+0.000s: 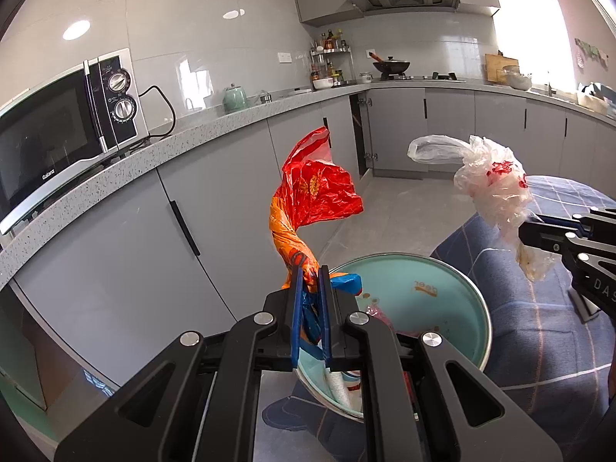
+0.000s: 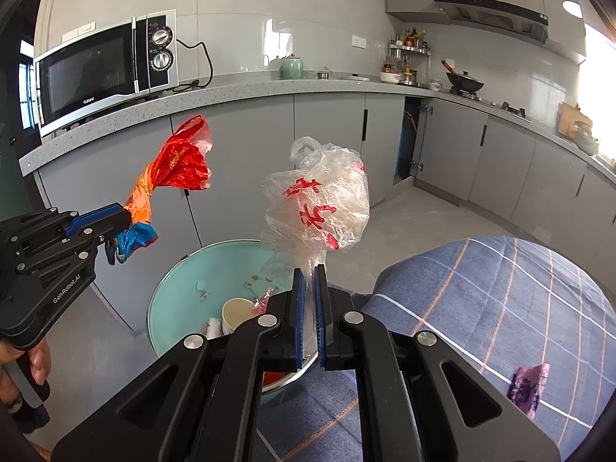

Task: Collect trash
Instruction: 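Carry the orange snack bag and clear bag over the wastebasket with both tools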

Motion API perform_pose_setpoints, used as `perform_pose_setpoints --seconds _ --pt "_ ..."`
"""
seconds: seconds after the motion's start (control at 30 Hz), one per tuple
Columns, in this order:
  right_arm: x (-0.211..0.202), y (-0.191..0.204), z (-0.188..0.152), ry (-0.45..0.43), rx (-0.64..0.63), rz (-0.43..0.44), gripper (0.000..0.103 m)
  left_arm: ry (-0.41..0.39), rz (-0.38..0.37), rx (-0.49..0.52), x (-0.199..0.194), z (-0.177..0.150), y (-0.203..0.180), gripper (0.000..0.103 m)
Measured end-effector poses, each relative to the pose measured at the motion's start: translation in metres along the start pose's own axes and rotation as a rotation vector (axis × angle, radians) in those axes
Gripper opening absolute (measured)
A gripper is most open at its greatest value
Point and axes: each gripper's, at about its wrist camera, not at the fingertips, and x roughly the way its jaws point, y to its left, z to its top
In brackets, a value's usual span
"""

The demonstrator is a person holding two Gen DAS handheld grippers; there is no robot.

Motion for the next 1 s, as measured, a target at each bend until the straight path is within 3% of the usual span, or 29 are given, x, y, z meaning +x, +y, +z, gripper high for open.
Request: perform_pose_setpoints --seconds 0.9,1.0 --pt "0.026 0.019 -0.001 0.057 -0.044 0.038 0.007 0.02 -0.028 0.012 0.009 -0.001 0.002 0.011" --pt "0.027 0.019 -0.003 0.051 -0.042 0.032 0.022 0.023 -0.021 0.016 0.01 -0.001 0.001 0.014"
